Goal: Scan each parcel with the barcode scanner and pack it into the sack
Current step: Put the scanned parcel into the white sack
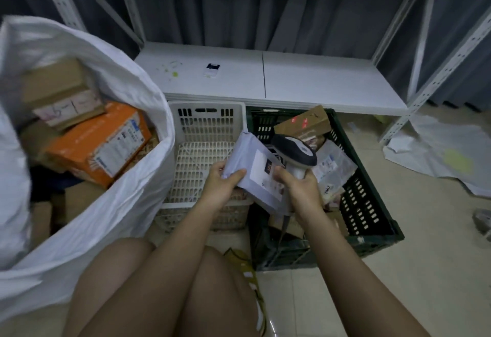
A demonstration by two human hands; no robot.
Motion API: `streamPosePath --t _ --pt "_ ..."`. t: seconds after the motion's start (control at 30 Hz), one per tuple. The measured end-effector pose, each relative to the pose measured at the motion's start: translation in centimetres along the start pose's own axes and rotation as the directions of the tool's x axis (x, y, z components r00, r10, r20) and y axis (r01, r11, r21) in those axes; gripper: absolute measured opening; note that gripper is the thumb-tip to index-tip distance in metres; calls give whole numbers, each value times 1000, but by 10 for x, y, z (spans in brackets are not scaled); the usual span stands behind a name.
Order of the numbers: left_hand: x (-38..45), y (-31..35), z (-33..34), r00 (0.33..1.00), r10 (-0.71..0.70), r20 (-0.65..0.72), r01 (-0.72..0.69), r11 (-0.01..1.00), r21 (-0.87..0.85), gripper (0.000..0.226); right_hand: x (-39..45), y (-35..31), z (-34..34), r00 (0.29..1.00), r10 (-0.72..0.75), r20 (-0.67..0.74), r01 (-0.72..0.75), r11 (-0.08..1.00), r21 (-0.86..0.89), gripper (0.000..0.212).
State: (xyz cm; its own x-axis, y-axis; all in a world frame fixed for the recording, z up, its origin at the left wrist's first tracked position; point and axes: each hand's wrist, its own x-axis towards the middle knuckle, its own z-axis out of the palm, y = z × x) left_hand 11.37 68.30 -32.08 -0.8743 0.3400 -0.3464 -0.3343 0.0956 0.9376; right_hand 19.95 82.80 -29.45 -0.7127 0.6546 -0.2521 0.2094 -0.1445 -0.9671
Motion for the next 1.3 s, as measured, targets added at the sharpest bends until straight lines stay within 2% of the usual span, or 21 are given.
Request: streamPosePath --t 0.07,0.1,0.2,0.33,0.57,0.7,0.83,1.07,1.2,1.3 --pt "0 -3 -9 999 -25 -43 24 1000 -20 35 2 11 -5 1000 18 12 -17 999 -30 17" --pt "3 -6 -13 998 -28 -50 27 999 -20 29 3 17 -8 1000 25 19 -24 998 -59 13" --pt "5 -10 -22 993 -37 -110 34 999 -24 34 2 35 -18 998 29 64 -20 990 -139 12" --pt "5 -16 -32 982 -10 -189 23 998 64 35 -7 52 -32 994 23 110 1 977 -214 15" --pt "7 -18 -29 983 -7 -182 41 982 182 34 0 52 -41 990 77 -119 -87 993 -82 13" --pt "9 -21 -24 967 -159 -201 177 982 71 32 7 58 -28 967 113 -228 -111 994 23 34" --pt "7 -19 -22 957 -253 -140 241 965 -100 23 9 60 -15 970 103 -222 -72 987 142 61" --pt "6 -17 -20 952 -293 -84 279 949 -150 37 29 60 -13 973 98 -209 -66 985 158 46" --pt "6 -21 -22 950 -308 -52 295 940 -173 36 26 51 -19 976 117 -184 -88 983 160 57" --pt "8 -23 -27 948 -313 -53 302 940 -158 37 23 53 -29 981 117 -154 -89 981 175 52"
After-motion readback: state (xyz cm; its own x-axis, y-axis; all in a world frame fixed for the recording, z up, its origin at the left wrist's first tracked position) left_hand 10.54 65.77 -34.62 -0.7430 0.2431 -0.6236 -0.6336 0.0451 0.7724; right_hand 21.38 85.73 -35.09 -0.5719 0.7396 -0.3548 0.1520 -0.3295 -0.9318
